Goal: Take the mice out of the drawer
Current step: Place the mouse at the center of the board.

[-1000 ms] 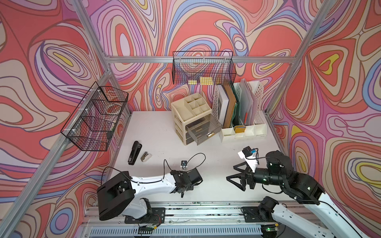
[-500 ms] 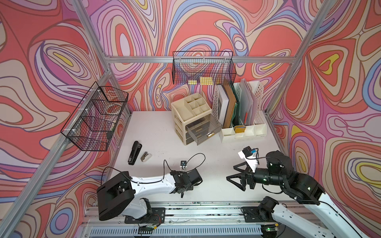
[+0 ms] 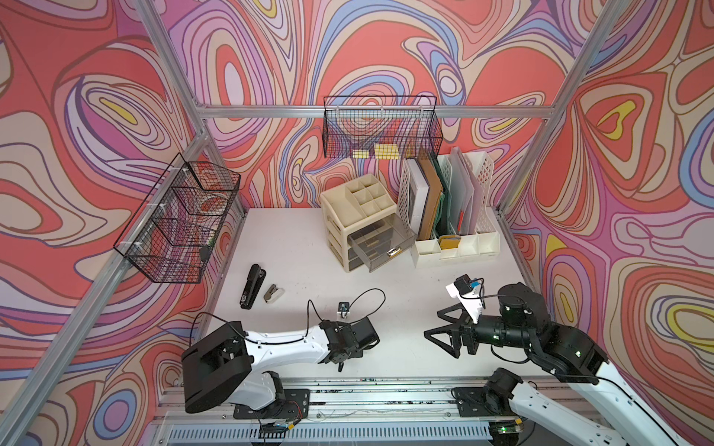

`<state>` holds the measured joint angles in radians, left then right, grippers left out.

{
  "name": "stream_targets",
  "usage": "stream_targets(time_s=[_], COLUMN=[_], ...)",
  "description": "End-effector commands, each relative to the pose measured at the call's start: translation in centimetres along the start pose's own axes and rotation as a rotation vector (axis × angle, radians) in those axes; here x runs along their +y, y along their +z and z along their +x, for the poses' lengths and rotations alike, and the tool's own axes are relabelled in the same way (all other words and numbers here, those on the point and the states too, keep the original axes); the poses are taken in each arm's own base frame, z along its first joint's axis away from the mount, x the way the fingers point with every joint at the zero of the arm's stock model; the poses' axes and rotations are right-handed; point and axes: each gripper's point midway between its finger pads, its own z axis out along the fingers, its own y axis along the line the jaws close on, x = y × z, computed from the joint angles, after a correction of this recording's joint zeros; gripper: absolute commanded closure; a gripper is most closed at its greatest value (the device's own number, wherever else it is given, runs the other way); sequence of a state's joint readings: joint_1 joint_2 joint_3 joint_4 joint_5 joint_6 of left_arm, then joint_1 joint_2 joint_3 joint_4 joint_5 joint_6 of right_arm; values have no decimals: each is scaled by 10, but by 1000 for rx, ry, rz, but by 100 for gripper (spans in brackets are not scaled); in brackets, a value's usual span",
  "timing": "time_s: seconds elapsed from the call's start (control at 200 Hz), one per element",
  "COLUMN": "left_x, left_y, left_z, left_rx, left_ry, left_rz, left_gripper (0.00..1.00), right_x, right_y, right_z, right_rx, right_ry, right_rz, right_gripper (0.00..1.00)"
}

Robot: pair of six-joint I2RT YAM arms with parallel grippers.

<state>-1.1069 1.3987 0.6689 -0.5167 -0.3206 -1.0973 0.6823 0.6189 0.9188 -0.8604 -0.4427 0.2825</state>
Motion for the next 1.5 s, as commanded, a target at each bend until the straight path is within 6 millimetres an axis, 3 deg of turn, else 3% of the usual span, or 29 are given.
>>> stream_targets(time_s=[0.0,0.265,0.496,0.726,0.926,1.111,1.212,1.352,1.497], left_x=[-1,-17,-33,-58,-71,-74,-74,-65,-40], left_y=[-10,-35,-81,-144,-183,-213,-217,-213,-197], left_z=[-7,-32,-70,-130,-192,-252,-280,-314,-348], left_rx=[-24,-91,-174,-288,-363,-435,-460,-483,-509], left_ry=[7,50,126,242,307,345,359,338,295], left_rz=[-12,26,49,140,264,319,327,343,309], left_gripper=[27,26,25,23,20,8,1,1,1], right_x=[1,3,-15,-48,-70,-86,-96,-107,-120], right_y=[-1,1,2,5,26,51,62,73,77], right_z=[-2,-21,-58,-77,-82,-79,-76,-77,-84], right_rx=[-20,-110,-271,-380,-420,-425,-437,-467,-506], right_ry=[-7,0,30,119,202,286,334,372,396], right_rz=[-2,-17,81,232,273,279,286,299,351], right_gripper=[2,3,3,4,8,22,33,50,72])
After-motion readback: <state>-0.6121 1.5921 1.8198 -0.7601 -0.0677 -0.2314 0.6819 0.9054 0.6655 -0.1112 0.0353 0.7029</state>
